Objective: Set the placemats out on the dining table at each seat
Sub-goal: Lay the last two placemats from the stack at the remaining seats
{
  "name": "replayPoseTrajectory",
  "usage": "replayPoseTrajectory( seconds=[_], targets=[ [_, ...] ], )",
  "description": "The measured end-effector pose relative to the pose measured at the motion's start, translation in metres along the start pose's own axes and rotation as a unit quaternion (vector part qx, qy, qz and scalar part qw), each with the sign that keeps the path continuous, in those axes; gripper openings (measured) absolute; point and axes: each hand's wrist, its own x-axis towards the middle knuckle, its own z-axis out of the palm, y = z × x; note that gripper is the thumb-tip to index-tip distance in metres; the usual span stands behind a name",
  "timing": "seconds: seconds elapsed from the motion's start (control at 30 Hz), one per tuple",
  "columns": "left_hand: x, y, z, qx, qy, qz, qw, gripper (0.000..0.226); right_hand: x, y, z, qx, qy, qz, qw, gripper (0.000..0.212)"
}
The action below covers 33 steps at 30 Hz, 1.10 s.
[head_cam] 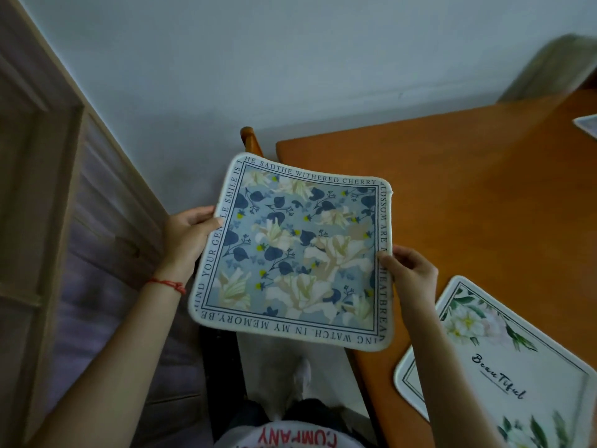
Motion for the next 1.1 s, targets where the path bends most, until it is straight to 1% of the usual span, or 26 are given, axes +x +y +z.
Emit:
replayPoseTrajectory(
  seconds=[0.17, 0.3, 0.47, 0.67, 0.83, 1.1],
  targets=[
    [0.046, 0.018, 0.036, 0.024, -0.025, 0.011, 0.999, 0.033, 0.034, -0.002, -0.001, 0.029, 0.024, 0.008, 0.999, 0.014],
    [0.073, 0.035, 0.068, 0.052, -0.042, 0.03, 0.997, 0.033, 0.055, 0.0, -0.003, 0.049, 0.042, 0.032, 0.997, 0.014],
    [0.105, 0.046, 0.102, 0.064, -0.073, 0.032, 0.995, 0.032, 0.075, -0.001, -0.004, 0.072, 0.074, 0.057, 0.993, 0.013],
    [0.155, 0.052, 0.139, 0.095, -0.129, 0.046, 0.986, 0.033, 0.098, -0.002, 0.004, 0.095, 0.113, 0.067, 0.987, 0.013],
    [0.206, 0.055, 0.177, 0.121, -0.195, 0.034, 0.973, 0.033, 0.118, 0.0, 0.023, 0.118, 0.171, 0.074, 0.975, 0.011],
    [0.27, 0.061, 0.231, 0.163, -0.285, 0.033, 0.944, 0.03, 0.138, 0.006, 0.064, 0.139, 0.277, 0.113, 0.944, 0.011]
  ],
)
